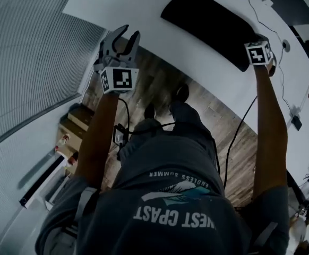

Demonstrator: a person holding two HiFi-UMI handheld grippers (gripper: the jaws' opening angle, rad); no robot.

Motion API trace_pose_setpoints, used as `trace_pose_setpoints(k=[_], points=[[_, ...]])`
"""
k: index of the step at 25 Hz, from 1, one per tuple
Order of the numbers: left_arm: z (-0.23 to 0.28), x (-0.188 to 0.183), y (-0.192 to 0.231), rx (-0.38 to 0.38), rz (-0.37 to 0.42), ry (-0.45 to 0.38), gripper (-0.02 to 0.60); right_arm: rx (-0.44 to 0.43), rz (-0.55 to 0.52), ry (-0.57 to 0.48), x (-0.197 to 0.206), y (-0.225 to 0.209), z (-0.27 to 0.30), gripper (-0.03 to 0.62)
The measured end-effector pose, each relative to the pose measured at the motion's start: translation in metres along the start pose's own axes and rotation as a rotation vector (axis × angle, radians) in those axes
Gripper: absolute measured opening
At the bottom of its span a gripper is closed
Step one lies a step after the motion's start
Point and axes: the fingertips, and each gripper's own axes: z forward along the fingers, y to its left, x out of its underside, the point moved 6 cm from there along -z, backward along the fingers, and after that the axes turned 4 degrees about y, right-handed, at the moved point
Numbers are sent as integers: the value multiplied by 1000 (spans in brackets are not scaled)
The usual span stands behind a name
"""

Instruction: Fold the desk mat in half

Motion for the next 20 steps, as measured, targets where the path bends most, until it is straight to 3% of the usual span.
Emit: trace_pose_setpoints(k=[4, 7, 9, 13, 20], points=[[-9, 7, 13, 17, -33, -15, 152, -39, 36, 27, -6, -3, -7, 167], [-23, 12, 24, 19, -41, -36, 143, -60, 127, -39, -12, -5, -19, 192], [-36, 15, 31, 22, -53, -46, 130, -46, 192, -63, -13, -10, -31, 209], [-61, 21, 49, 12, -67, -75, 114, 0, 204, -90, -20, -12, -64, 207], [-110, 27, 76, -9, -109, -126, 75, 7, 212, -336, -62, 8, -161, 167]])
